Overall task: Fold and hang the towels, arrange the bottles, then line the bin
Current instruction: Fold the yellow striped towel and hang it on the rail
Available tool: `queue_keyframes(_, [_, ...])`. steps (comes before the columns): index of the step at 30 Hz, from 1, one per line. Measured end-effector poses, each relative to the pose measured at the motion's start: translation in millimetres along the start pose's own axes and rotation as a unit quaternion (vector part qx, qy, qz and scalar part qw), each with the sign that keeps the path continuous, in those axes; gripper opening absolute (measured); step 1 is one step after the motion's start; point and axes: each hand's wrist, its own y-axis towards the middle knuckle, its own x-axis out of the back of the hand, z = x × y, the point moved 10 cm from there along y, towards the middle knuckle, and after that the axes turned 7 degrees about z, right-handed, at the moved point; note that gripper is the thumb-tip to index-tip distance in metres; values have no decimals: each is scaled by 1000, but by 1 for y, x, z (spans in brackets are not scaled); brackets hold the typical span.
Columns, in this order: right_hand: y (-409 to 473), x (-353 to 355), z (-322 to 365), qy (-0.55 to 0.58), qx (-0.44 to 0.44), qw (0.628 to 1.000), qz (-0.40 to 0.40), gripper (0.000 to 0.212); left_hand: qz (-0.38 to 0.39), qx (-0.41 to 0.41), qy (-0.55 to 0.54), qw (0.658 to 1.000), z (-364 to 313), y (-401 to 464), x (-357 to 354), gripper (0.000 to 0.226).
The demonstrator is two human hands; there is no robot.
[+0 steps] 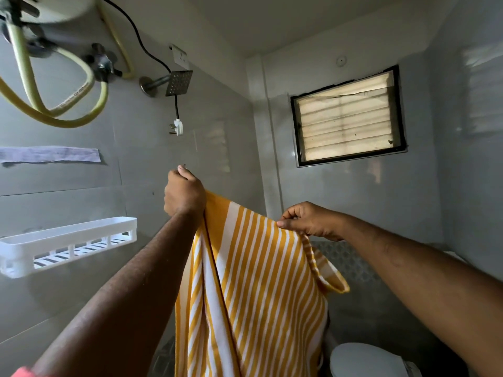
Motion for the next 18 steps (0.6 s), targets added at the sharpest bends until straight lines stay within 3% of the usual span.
queue_keyframes(12, [-6, 21, 27, -92, 7, 995, -38, 17, 3, -20, 43, 999, 3, 3, 1, 49])
queue_keyframes(18, [-9, 35, 27, -193, -54, 978, -52, 24, 49, -80, 169, 981, 4, 1, -14, 52])
